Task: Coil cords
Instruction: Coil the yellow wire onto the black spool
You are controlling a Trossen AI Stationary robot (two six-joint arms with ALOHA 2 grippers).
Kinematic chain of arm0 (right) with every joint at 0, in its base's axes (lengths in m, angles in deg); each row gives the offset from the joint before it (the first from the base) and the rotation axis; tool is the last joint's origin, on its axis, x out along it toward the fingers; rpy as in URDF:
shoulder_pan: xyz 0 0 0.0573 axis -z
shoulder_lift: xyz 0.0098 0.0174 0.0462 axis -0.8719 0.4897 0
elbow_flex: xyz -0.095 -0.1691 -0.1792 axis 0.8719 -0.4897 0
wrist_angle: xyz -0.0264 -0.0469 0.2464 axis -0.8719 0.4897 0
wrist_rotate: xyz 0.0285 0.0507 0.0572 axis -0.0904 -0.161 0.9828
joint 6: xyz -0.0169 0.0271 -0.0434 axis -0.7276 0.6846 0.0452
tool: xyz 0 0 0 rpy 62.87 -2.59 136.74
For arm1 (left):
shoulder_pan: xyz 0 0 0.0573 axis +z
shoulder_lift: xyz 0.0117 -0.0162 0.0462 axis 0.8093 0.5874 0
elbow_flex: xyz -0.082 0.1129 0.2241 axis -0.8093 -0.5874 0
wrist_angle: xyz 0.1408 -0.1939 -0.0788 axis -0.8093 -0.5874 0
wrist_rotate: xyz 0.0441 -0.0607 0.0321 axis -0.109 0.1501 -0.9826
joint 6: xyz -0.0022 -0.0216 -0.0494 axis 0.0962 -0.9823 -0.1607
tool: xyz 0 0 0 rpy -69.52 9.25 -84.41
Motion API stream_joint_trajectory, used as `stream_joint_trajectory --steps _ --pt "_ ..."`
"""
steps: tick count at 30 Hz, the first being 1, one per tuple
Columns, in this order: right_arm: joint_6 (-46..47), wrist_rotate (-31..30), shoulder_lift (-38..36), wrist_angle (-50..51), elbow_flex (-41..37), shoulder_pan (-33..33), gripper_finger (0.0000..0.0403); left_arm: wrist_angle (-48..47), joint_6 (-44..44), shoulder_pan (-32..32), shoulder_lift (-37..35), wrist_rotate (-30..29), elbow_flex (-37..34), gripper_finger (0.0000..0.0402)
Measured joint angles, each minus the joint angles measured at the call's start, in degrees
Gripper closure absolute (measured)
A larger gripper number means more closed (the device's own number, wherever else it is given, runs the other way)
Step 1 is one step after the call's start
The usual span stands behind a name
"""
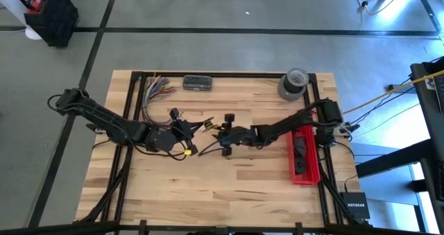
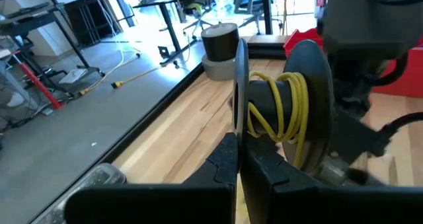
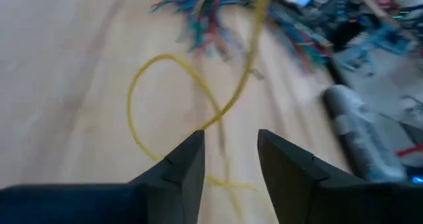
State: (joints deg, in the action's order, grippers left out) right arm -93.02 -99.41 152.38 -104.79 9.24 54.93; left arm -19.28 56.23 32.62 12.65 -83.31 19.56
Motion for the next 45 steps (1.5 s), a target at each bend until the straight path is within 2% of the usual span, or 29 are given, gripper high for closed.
stream_joint_trajectory --steps 6,11,19,21,24,28,32,36,42,45 --pt "-0.2 -3.8 0.0 0.0 1.5 2.1 0.0266 0.1 0.8 0.0 0.0 0.0 0.0 0.0402" --pt "1.2 2.9 0.1 1.5 1.6 4.0 0.0288 0.1 0.8 0.0 0.0 0.3 0.0 0.0401" --pt "1.4 4.8 4.0 -2.5 1.6 6.4 0.0328 0.4 0.8 0.0 0.0 0.2 0.0 0.0402" --pt "1.1 2.4 4.1 -1.9 1.6 6.6 0.0351 0.4 0.8 0.0 0.0 0.3 0.0 0.0402" --pt "-2.5 -5.5 3.3 -0.8 1.6 5.7 0.0392 0.2 0.9 0.0 0.0 0.2 0.0 0.0402" --pt "-11.3 -18.1 -0.9 -0.5 1.6 3.0 0.0385 0.1 0.7 0.0 0.0 0.2 0.0 0.0402" --pt "-17.5 -27.6 -7.3 8.7 1.6 -0.8 0.0397 0.0 0.3 -1.3 -1.1 -1.0 0.0 0.0402" --pt "-15.1 -34.3 -15.5 20.7 1.6 -4.6 0.0391 -0.4 -0.1 -3.7 -2.6 -6.4 0.0 0.0402" --pt "3.8 -32.8 -28.2 44.3 1.6 -10.7 0.0398 -5.6 -3.1 -6.3 -4.1 -14.3 0.0 0.0402" --pt "14.4 -33.6 -33.8 56.5 1.6 -13.6 0.0396 -8.4 -5.5 -6.4 -4.8 -15.8 0.0 0.0402"
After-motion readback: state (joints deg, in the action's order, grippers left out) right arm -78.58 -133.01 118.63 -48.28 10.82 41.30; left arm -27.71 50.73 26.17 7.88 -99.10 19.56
